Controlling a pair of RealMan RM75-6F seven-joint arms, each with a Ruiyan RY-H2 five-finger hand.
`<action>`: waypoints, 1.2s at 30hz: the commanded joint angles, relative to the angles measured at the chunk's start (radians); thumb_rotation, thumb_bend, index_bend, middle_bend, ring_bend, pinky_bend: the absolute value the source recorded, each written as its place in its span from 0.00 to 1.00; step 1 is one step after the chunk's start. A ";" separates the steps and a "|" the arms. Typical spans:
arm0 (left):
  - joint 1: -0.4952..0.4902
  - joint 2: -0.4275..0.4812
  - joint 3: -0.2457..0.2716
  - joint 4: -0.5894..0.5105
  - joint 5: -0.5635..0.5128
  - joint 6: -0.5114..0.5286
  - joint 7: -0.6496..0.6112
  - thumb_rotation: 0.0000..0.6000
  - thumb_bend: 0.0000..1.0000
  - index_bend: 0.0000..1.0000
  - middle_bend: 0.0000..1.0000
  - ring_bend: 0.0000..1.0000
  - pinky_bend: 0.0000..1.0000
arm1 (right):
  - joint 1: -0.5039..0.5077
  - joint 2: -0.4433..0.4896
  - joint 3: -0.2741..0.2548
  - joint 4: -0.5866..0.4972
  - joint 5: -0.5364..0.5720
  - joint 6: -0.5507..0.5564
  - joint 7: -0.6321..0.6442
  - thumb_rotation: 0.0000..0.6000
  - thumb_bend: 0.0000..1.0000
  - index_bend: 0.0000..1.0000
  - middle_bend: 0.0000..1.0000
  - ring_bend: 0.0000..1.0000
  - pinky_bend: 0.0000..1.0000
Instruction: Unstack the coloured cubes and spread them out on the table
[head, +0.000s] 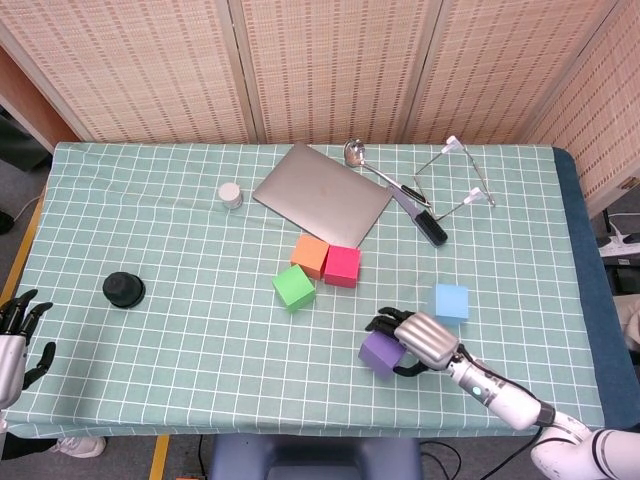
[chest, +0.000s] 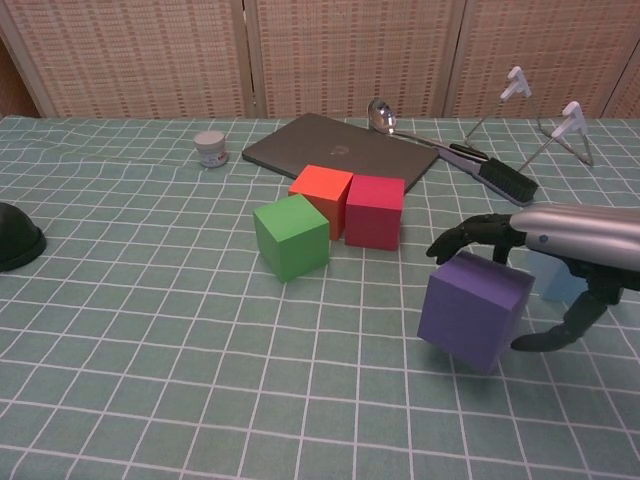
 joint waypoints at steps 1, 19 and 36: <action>0.000 -0.001 0.000 0.000 0.001 0.000 0.001 1.00 0.39 0.24 0.13 0.16 0.33 | 0.011 0.030 -0.009 -0.026 -0.005 -0.021 0.023 1.00 0.09 0.02 0.09 0.00 0.25; -0.002 -0.001 -0.001 0.002 -0.002 -0.004 -0.002 1.00 0.39 0.24 0.13 0.16 0.33 | 0.086 -0.108 0.192 -0.037 0.054 0.033 0.065 1.00 0.09 0.08 0.07 0.00 0.21; 0.001 0.003 -0.006 0.006 -0.012 0.000 -0.014 1.00 0.39 0.24 0.13 0.16 0.33 | 0.329 -0.388 0.334 0.162 0.380 -0.278 -0.421 1.00 0.08 0.10 0.07 0.00 0.14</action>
